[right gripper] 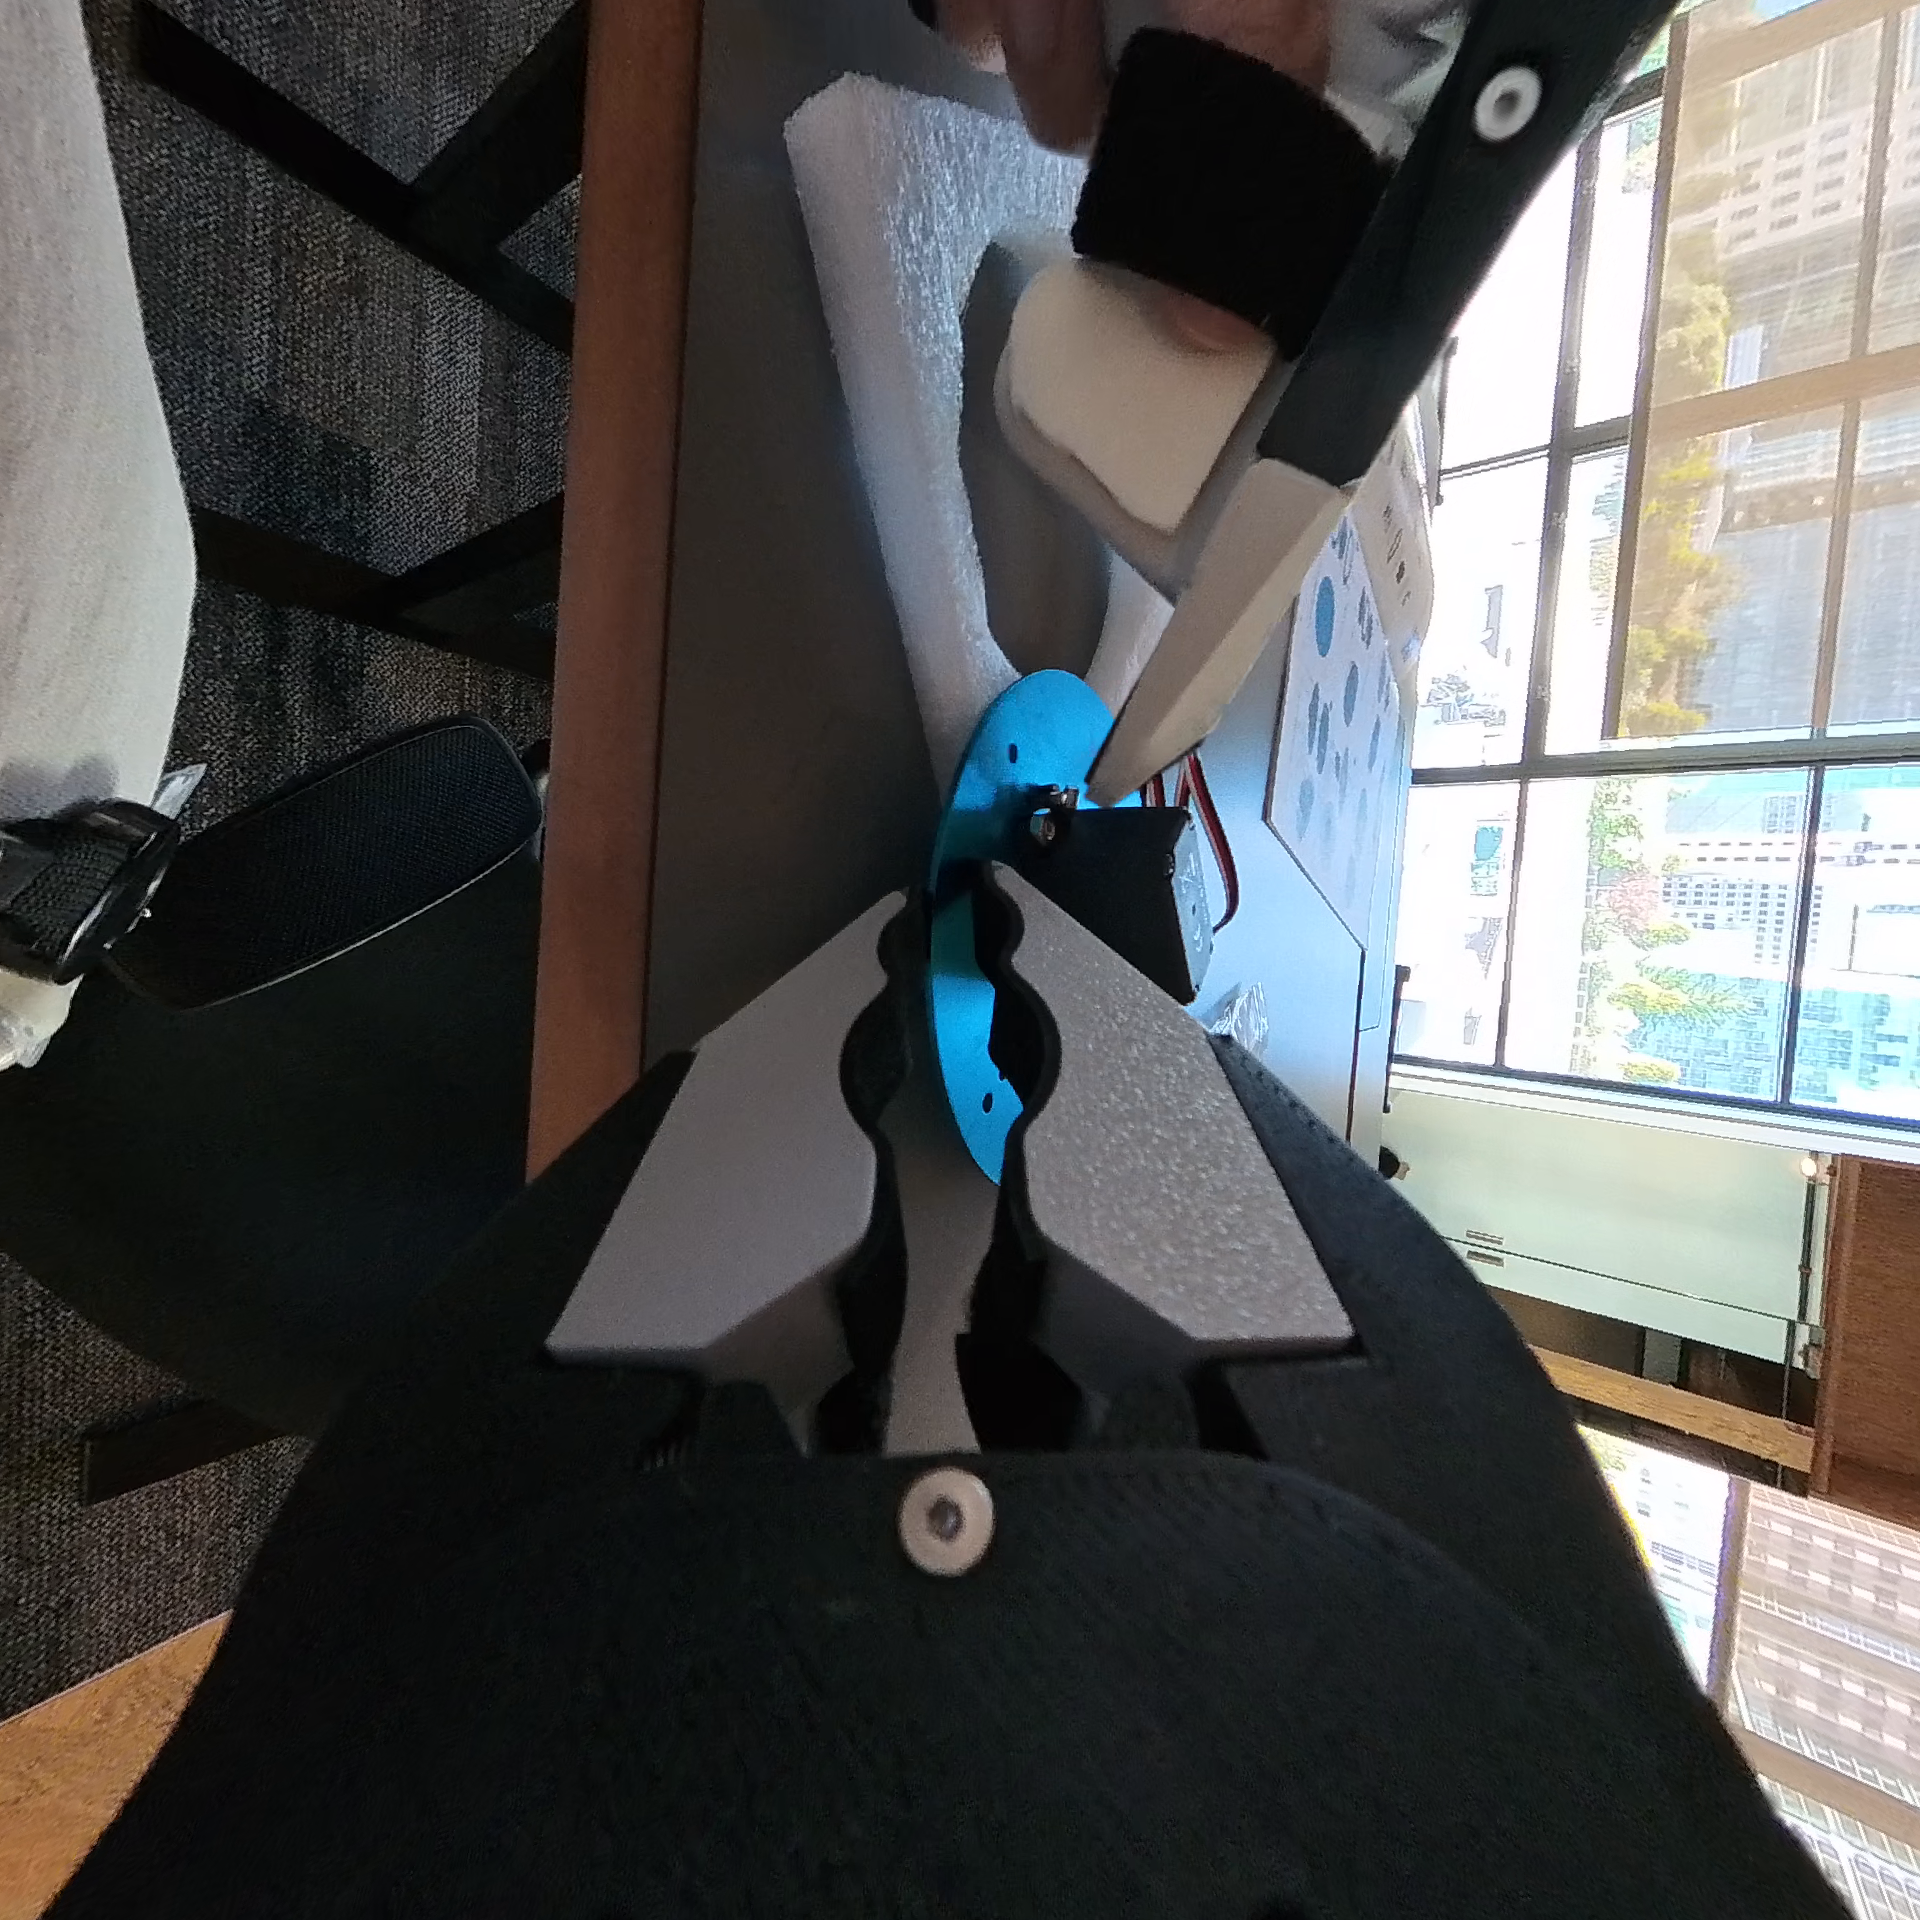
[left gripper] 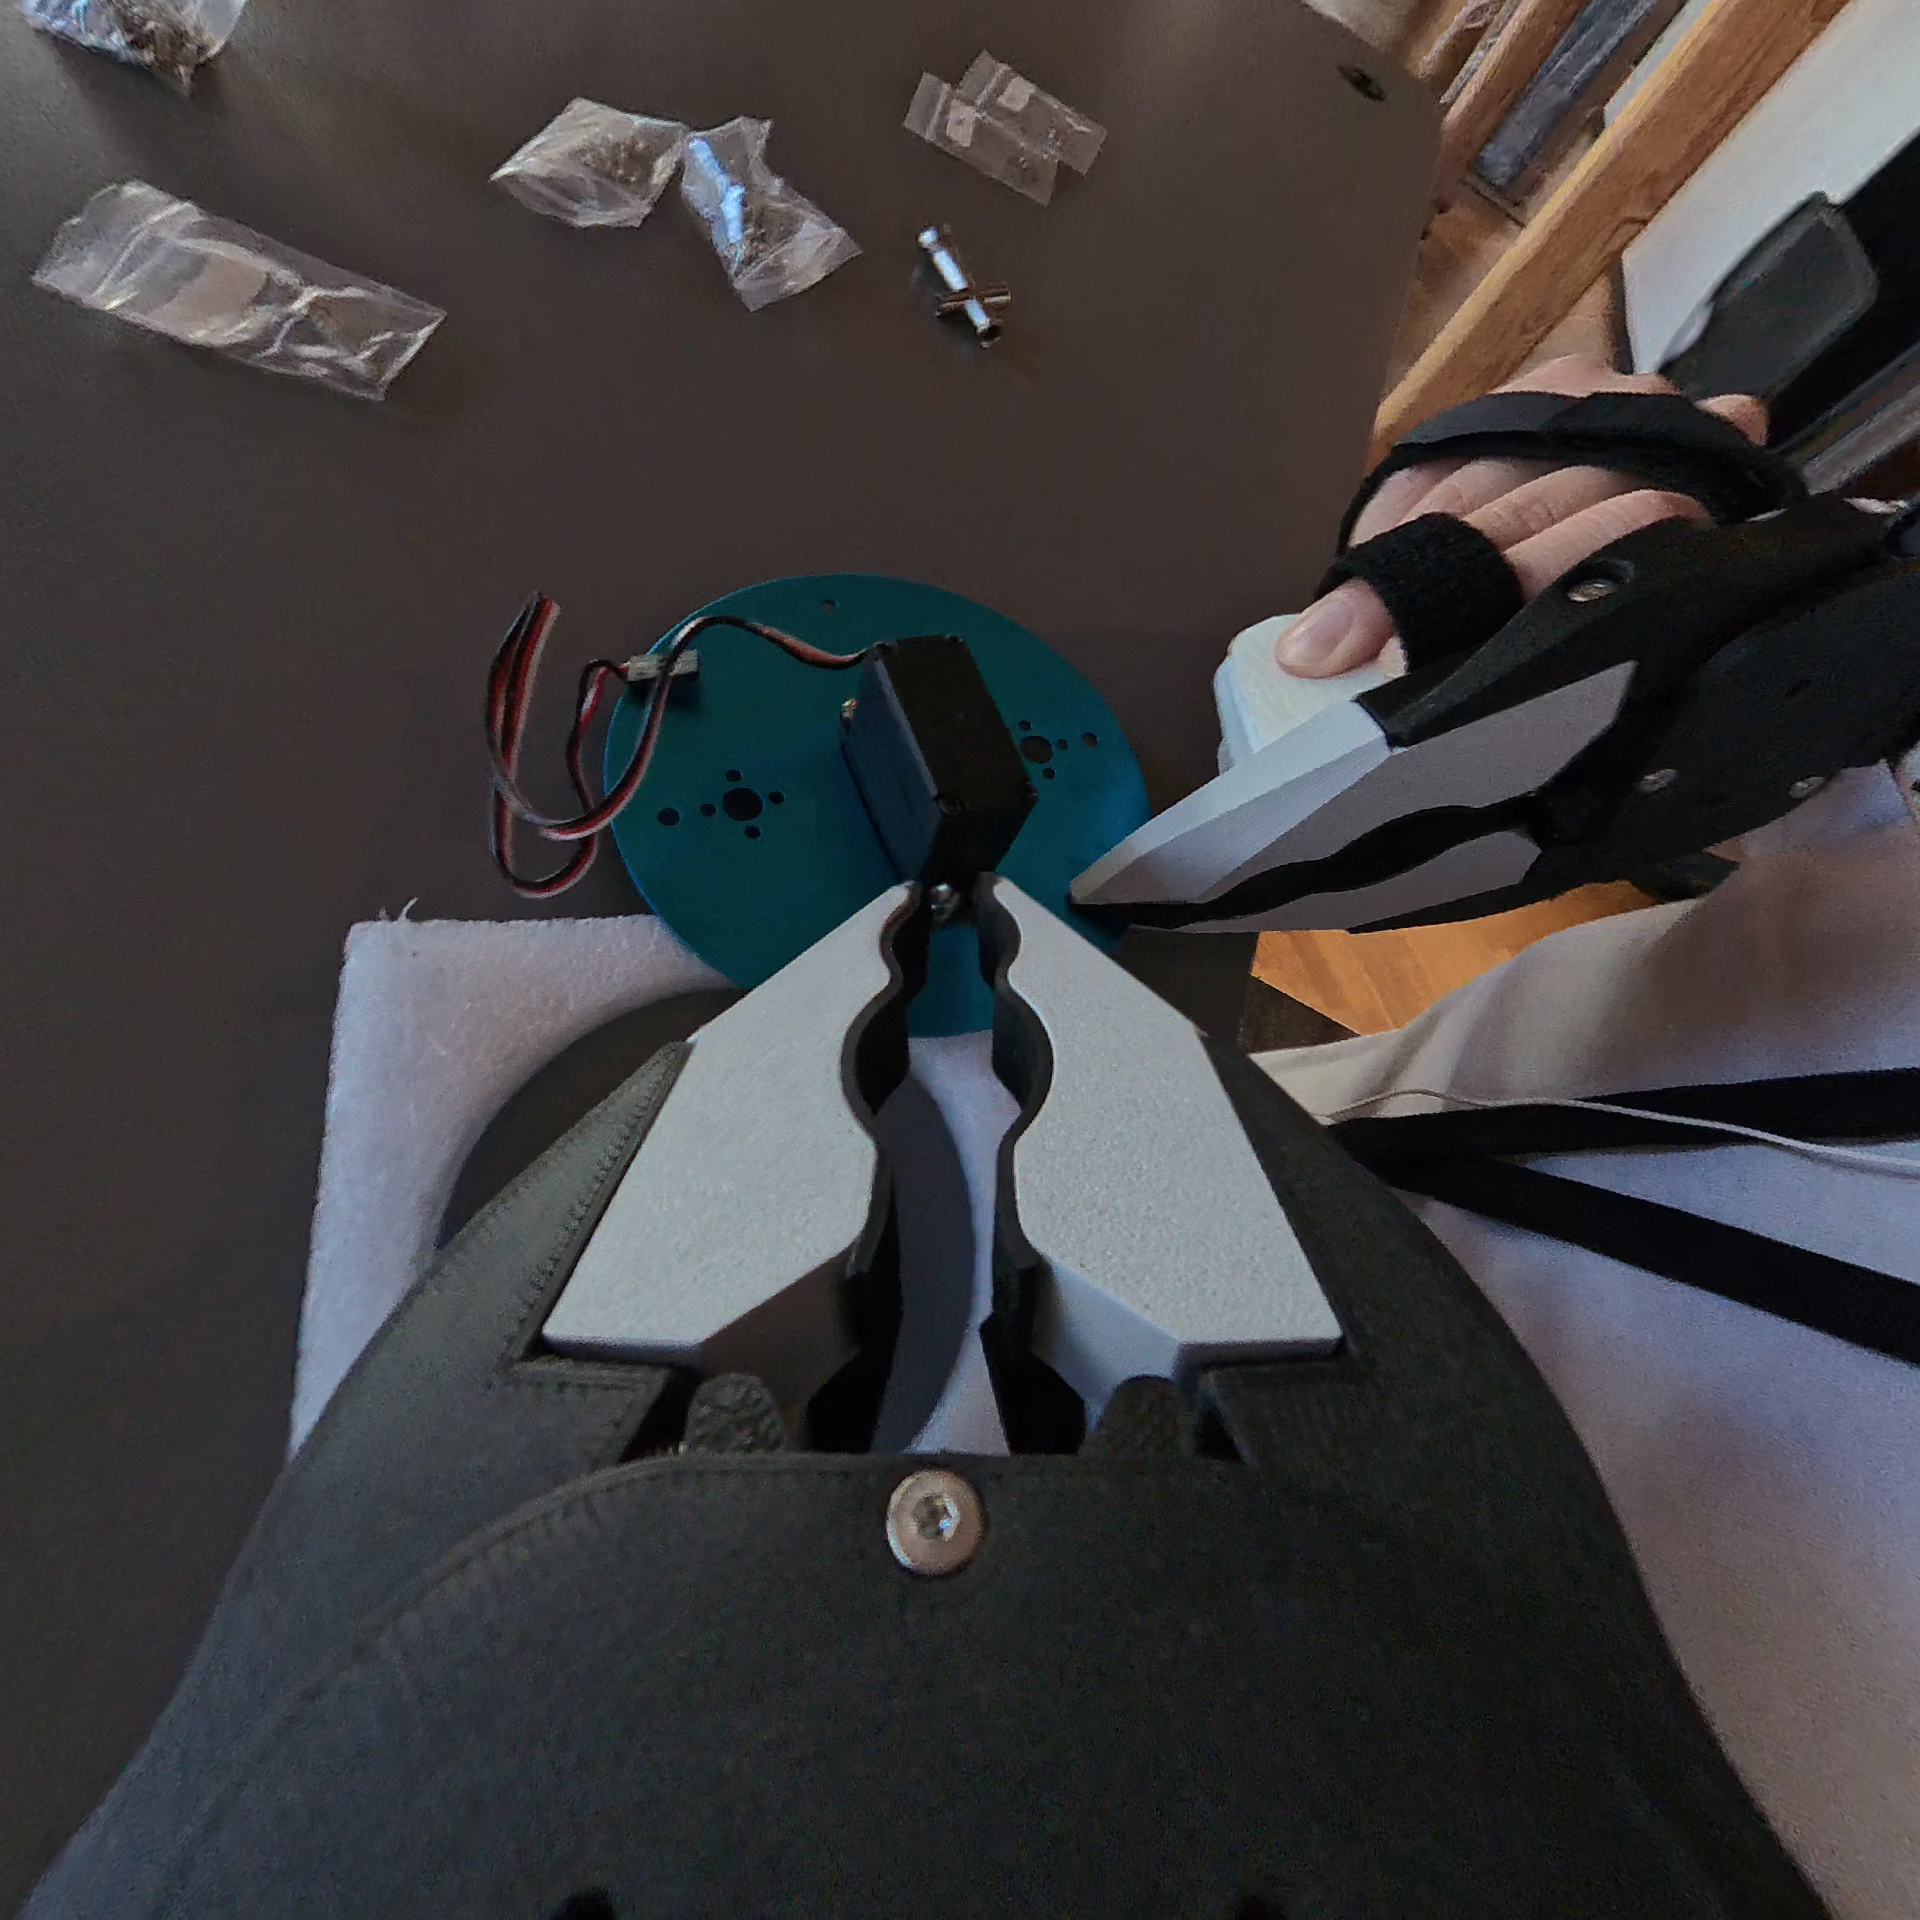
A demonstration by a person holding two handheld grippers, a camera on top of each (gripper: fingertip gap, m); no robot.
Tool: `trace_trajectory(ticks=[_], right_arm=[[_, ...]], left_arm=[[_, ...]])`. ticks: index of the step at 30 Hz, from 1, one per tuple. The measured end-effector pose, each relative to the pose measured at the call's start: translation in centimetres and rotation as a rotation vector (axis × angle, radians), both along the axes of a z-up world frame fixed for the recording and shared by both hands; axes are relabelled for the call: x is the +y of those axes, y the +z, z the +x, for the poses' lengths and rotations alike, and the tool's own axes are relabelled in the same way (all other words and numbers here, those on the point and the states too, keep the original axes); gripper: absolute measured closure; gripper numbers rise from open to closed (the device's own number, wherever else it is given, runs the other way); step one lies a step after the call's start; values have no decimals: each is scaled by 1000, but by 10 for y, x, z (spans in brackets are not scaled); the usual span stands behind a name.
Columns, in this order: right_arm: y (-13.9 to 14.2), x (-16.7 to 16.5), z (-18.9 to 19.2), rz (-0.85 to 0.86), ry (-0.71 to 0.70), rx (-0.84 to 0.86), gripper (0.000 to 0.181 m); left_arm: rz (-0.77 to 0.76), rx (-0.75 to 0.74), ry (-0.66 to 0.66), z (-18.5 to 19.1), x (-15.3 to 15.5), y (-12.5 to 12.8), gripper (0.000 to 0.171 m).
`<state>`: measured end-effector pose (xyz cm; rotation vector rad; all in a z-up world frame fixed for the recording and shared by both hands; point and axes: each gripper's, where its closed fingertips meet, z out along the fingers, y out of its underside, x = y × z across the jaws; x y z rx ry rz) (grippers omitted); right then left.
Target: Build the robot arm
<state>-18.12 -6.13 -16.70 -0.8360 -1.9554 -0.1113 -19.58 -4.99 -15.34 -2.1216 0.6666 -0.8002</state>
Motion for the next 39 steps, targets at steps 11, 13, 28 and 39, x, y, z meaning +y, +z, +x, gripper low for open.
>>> trace_trajectory(ticks=[11,13,28,39], right_arm=[[0,-1,0,2,1,-2,174],[0,-1,0,2,2,-1,174],[0,0,0,0,-1,-3,174],[0,0,1,1,-3,3,174]], left_arm=[[1,12,-4,2,2,-6,162],[8,17,-1,0,3,-7,165],[181,163,-26,1,4,-7,165],[195,135,-20,1,5,-3,161]])
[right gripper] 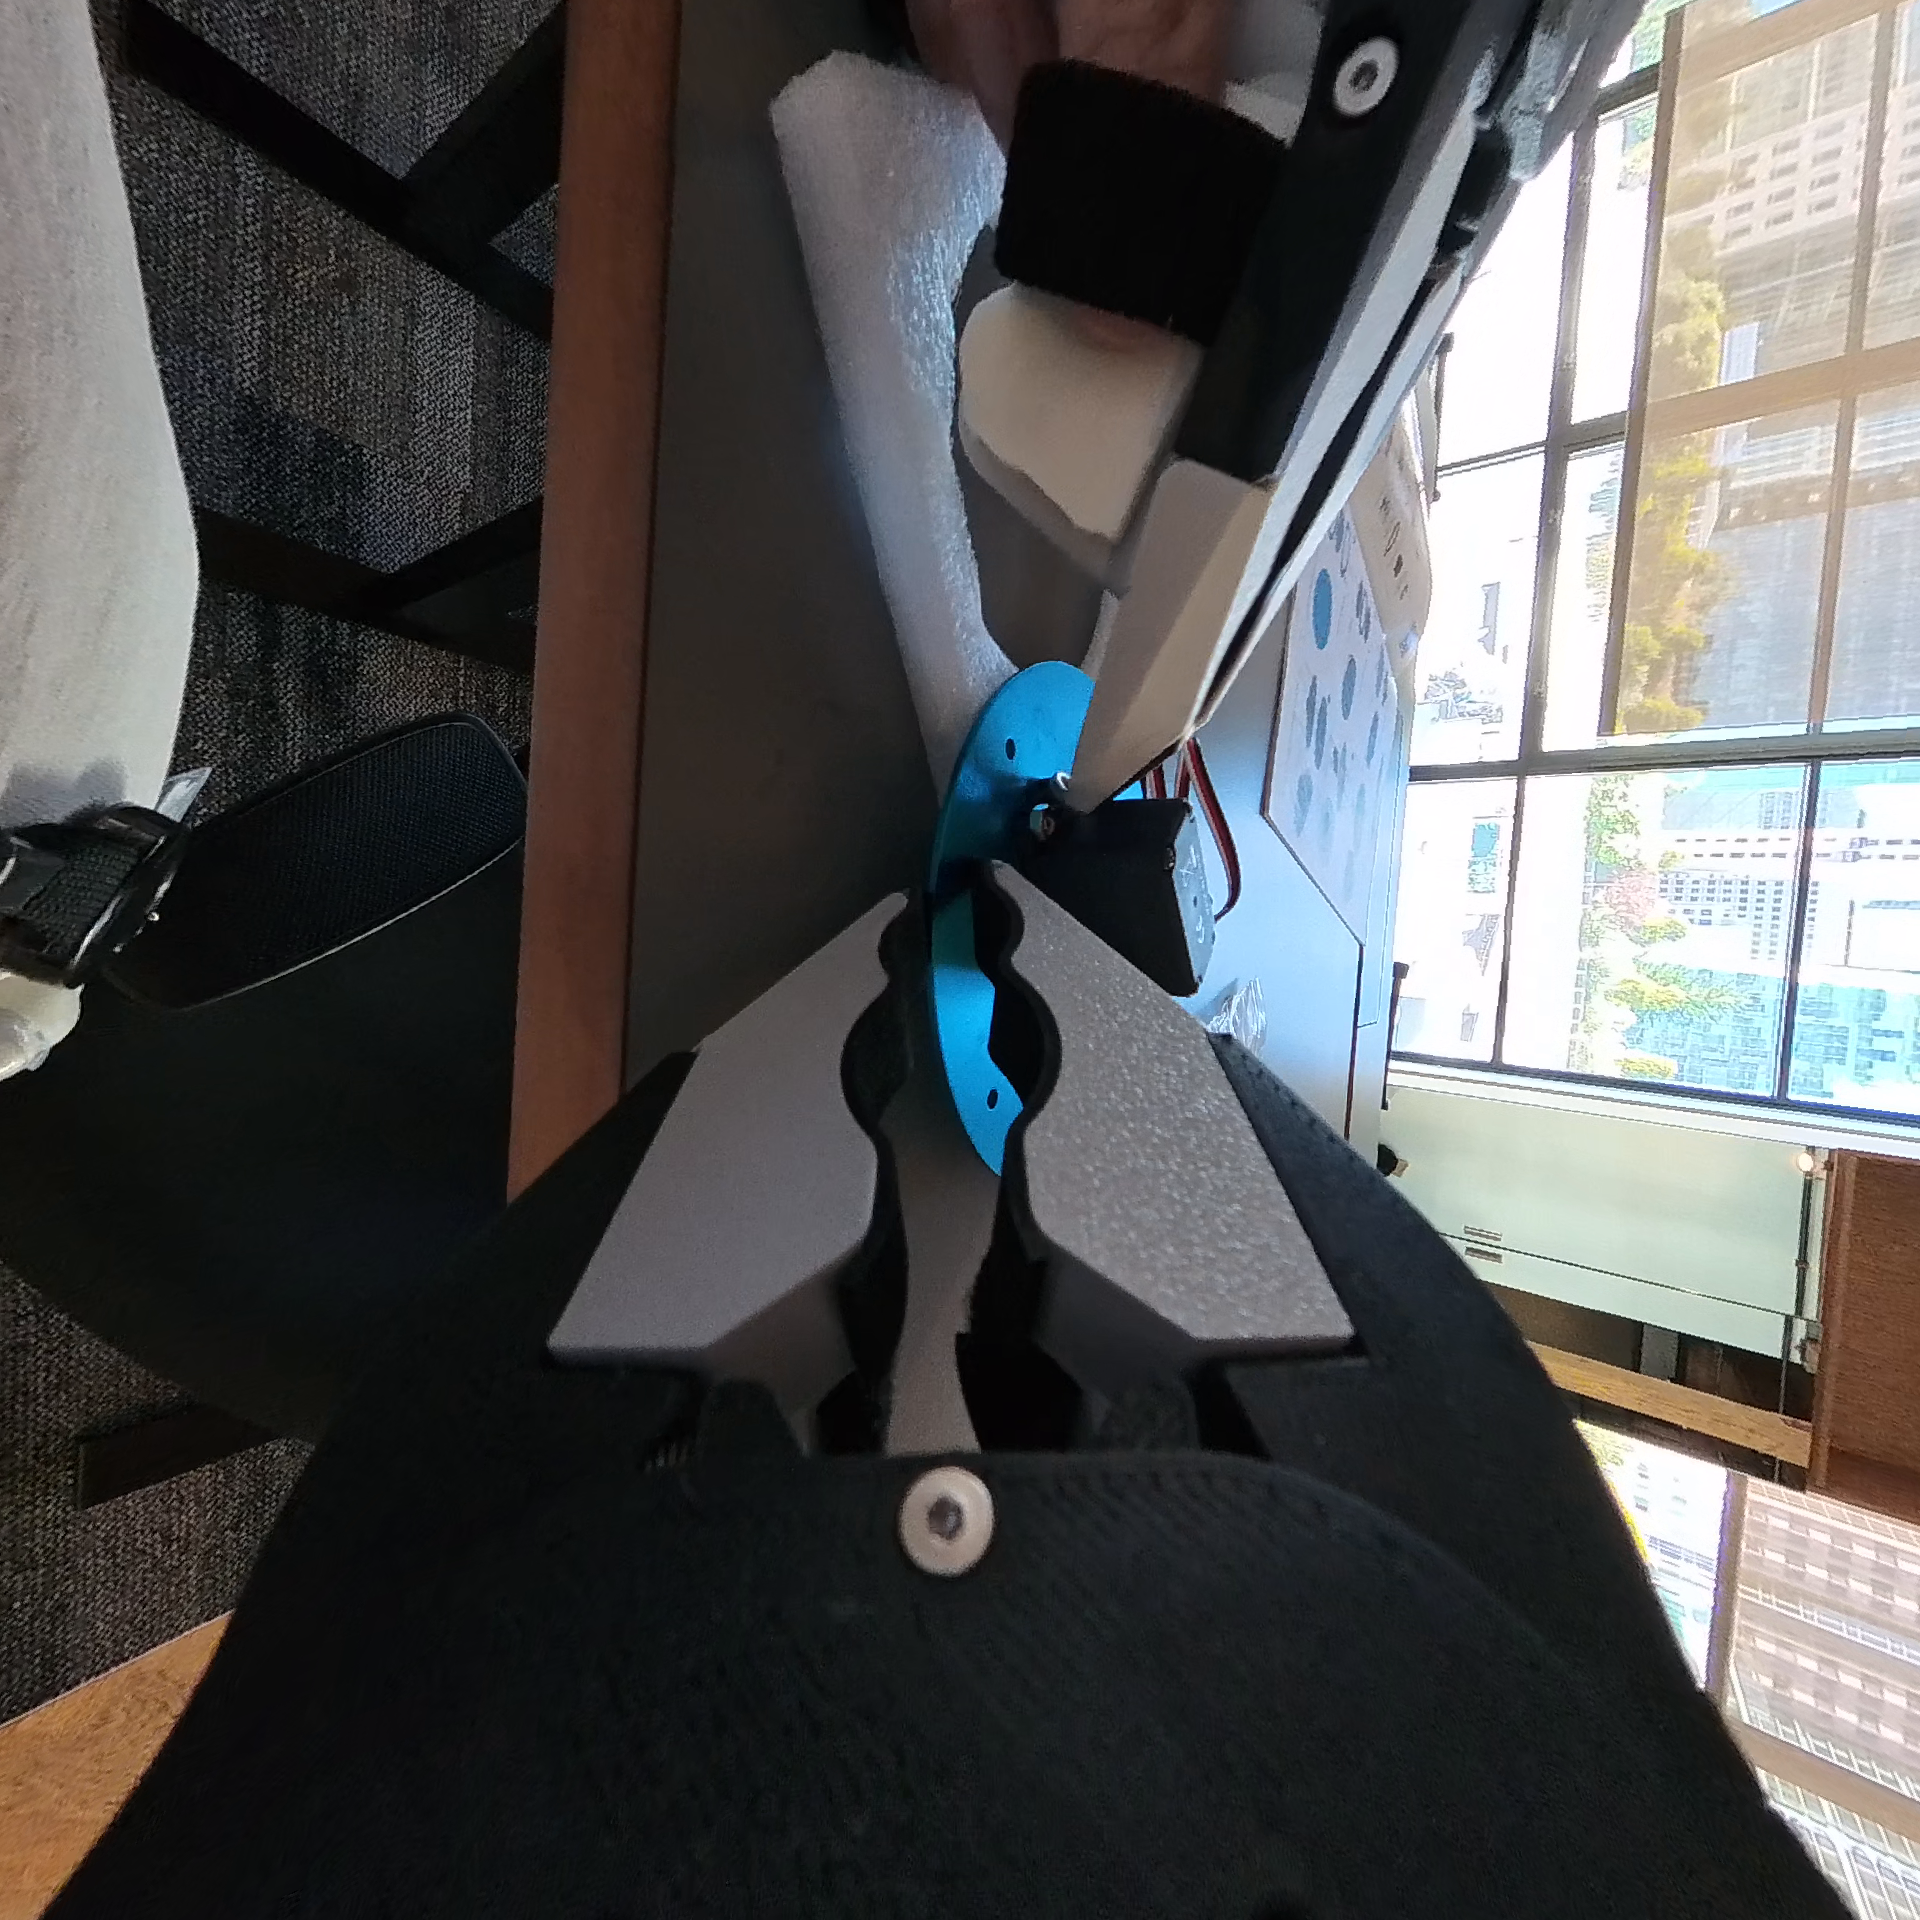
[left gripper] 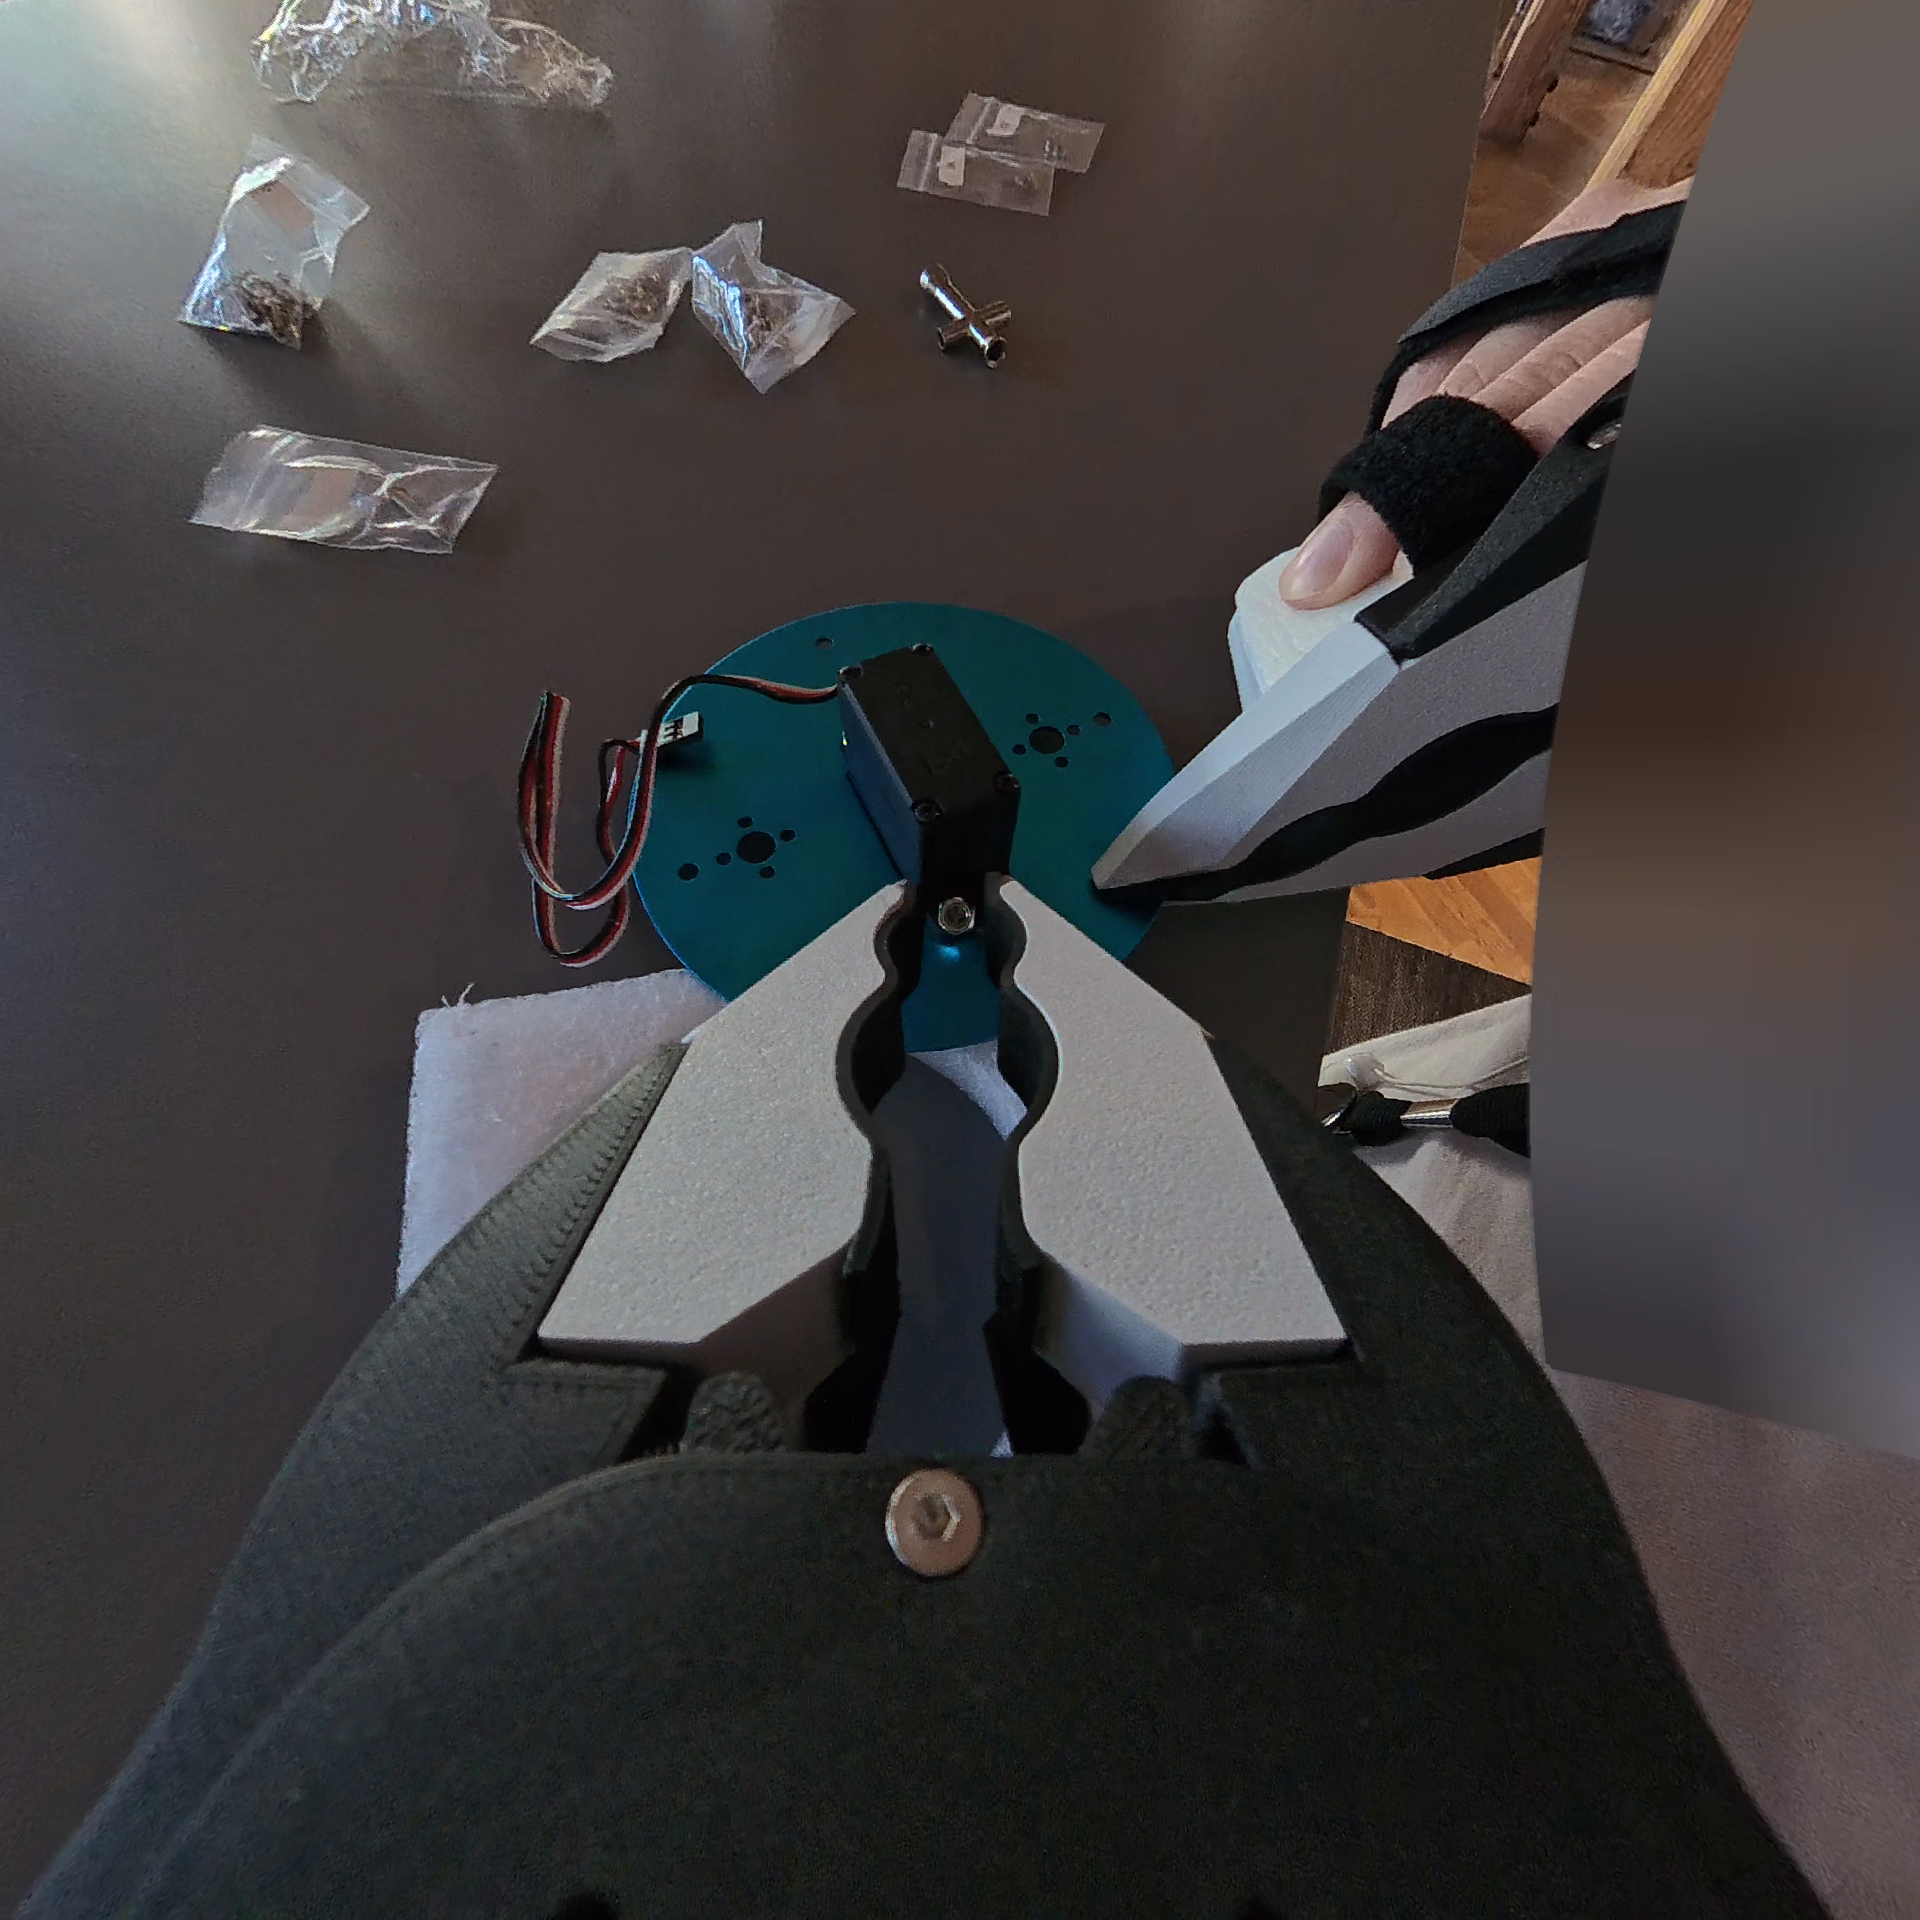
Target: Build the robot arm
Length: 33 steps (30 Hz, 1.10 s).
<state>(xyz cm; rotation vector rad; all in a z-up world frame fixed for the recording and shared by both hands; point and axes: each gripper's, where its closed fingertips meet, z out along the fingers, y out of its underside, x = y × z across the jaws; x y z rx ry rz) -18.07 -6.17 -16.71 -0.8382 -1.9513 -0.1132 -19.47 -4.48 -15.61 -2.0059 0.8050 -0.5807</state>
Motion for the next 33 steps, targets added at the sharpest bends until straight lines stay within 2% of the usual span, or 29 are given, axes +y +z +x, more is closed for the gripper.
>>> trace_trajectory(ticks=[7,11,18,33], right_arm=[[0,0,0,-1,1,-1,174],[0,0,0,-2,3,-3,174],[0,0,-1,-4,4,-5,174],[0,0,-2,-3,3,-7,174]], left_arm=[[-20,-22,-20,-13,-7,3,157],[-15,-6,-38,-13,-9,1,161],[23,111,-63,-6,-7,-7,158],[18,75,-61,-2,-5,-6,166]])
